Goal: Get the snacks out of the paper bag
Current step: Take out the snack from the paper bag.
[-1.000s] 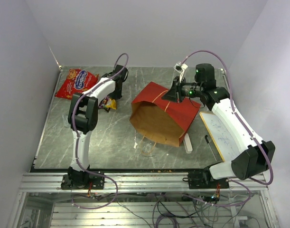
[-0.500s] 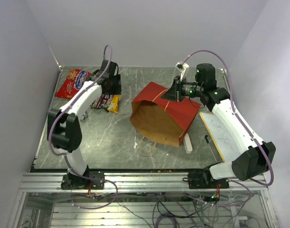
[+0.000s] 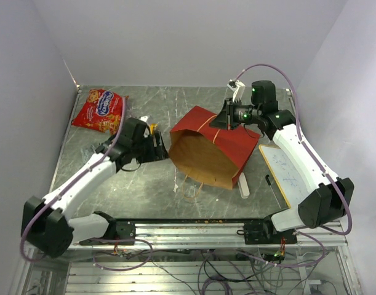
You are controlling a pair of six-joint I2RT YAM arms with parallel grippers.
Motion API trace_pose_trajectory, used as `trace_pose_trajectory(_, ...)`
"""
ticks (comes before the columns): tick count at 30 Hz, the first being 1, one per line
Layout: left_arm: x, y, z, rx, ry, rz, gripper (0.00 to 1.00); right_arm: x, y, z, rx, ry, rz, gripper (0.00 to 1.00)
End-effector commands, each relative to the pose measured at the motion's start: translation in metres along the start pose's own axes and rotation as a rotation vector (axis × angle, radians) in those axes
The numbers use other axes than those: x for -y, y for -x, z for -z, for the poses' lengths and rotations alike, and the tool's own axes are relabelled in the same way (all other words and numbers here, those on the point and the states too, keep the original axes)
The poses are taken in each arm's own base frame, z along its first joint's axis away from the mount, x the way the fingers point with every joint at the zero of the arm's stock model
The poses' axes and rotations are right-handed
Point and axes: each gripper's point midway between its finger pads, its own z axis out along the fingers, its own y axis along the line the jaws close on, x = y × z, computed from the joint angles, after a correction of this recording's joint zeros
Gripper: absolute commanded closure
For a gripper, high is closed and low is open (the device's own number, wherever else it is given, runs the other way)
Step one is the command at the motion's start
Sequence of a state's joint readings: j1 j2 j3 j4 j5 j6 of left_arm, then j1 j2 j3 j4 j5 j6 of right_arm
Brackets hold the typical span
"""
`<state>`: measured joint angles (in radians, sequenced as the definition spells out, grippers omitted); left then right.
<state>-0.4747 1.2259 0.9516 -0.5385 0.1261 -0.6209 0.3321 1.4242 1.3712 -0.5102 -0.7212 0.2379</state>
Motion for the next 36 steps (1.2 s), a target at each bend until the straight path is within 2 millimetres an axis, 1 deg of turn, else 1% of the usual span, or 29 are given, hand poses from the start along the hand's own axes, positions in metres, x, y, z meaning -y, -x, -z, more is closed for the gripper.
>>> trace_pose_trajectory(1,0.045,-0.024,0.031,0.025,-0.174,0.005,0.22,0.004,0.001,0.004,-0.019,-0.040,-0.045,1.00)
trace_pose_trajectory(4,0.066,-0.049,0.042,0.045,-0.253,-0.074,0.24,0.002,-0.003,0.005,-0.022,-0.038,-0.067,1.00)
trace_pose_trajectory(5,0.076,-0.061,0.046,0.046,-0.300,-0.120,0.25,0.001,-0.005,0.006,-0.023,-0.037,-0.067,1.00)
trace_pose_trajectory(6,0.082,-0.066,0.049,0.062,-0.328,-0.155,0.25,0.001,-0.007,0.007,-0.026,-0.037,-0.070,1.00)
trace_pose_trajectory(7,0.086,-0.074,0.048,0.070,-0.350,-0.192,0.25,0.000,-0.009,0.008,-0.026,-0.036,-0.074,1.00)
trace_pose_trajectory(12,0.119,-0.092,0.050,0.124,-0.434,-0.304,0.26,-0.007,-0.009,0.016,-0.020,-0.041,-0.095,1.00)
trace_pose_trajectory(16,0.152,-0.106,0.047,0.167,-0.479,-0.474,0.26,-0.010,0.000,0.021,0.001,-0.057,-0.095,1.00)
trace_pose_trajectory(19,0.173,-0.107,0.049,0.251,-0.515,-0.631,0.24,-0.015,0.007,0.024,0.013,-0.053,-0.093,1.00)
trace_pose_trajectory(21,0.181,-0.105,0.048,0.319,-0.526,-0.757,0.23,-0.018,0.009,0.026,0.012,-0.050,-0.091,1.00)
trace_pose_trajectory(23,0.184,-0.100,0.042,0.370,-0.503,-0.883,0.22,-0.019,0.011,0.028,0.006,-0.054,-0.084,1.00)
trace_pose_trajectory(28,0.185,-0.098,0.013,0.408,-0.424,-1.206,0.20,-0.022,0.018,0.034,0.000,-0.070,-0.068,1.00)
trace_pose_trajectory(30,0.187,-0.091,0.005,0.458,-0.395,-1.273,0.22,-0.026,0.022,0.036,0.007,-0.063,-0.070,1.00)
trace_pose_trajectory(33,0.193,-0.086,-0.004,0.531,-0.385,-1.348,0.25,-0.034,0.025,0.036,0.009,-0.025,-0.065,1.00)
trace_pose_trajectory(36,0.198,-0.078,-0.019,0.558,-0.366,-1.388,0.29,-0.038,0.027,0.036,-0.010,0.006,-0.048,1.00)
